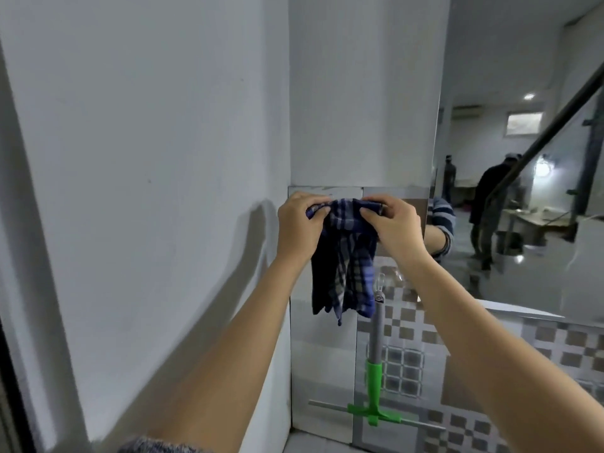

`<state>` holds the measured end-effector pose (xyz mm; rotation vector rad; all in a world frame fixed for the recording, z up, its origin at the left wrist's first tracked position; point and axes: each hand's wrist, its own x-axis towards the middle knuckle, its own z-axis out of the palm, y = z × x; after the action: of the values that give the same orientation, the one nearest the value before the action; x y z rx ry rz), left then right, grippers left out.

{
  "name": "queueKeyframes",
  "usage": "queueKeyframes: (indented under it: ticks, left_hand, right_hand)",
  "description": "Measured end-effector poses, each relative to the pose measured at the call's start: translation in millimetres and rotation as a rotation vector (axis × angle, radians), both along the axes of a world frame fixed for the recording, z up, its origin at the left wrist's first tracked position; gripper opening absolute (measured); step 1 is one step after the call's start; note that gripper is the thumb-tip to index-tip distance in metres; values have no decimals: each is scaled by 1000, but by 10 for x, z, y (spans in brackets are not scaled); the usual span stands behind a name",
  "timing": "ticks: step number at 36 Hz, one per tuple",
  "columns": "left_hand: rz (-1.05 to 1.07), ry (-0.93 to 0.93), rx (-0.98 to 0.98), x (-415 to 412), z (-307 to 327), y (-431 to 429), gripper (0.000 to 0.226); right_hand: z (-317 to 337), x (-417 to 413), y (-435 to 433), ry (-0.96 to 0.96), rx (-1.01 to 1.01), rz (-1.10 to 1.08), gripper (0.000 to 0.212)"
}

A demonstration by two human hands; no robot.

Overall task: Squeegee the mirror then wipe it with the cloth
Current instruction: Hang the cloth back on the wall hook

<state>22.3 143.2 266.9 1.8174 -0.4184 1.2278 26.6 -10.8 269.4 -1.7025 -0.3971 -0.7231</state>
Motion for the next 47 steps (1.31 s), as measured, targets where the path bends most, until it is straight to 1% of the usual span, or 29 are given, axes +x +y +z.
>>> queueKeyframes:
  ticks: [5,8,12,16,18,20,27,29,31,33,42,47]
  left_hand:
    - [35,-68,-66,206,348,23,15]
    - [43,-47,-78,363,476,60,19]
    - [34,4,-66,606,425,131,22]
    - [-43,40,-99,724,226,178,17]
    - [-103,52,-140,747,136,187,14]
    - [-146,64,-169,774,81,194,15]
    - [-304,78,-190,714,-10,200,20]
    - [-342,80,-178,690,-56,206,21]
    - [-382,104,-170,662,-120,206,26]
    - [-415,127,-160,629,-191,190,30]
    - [-331,104,-89,625,-306,139,28]
    - [-386,198,-211,571,-411,44,29]
  right_hand:
    - [441,198,156,-168,-91,-163,19]
    - [576,332,255,-246,-185,-241,20]
    - [504,532,316,-271,-292,-296,21]
    - [268,672,346,-340,-376,-349,21]
    - [171,714,349,-375,-369,-335,21]
    - [115,749,335,-389,-342,-290,20]
    - [27,732,271,-354,-330,-181,23]
    - [1,686,276,-322,-343,-163,27]
    - [-26,648,283,-295,-361,-137,35]
    - [-57,634,296,-302,-381,-126,37]
    - [-97,678,342,-339,-413,-150,30]
    - [-155,652,369,-313,-362,-134,29]
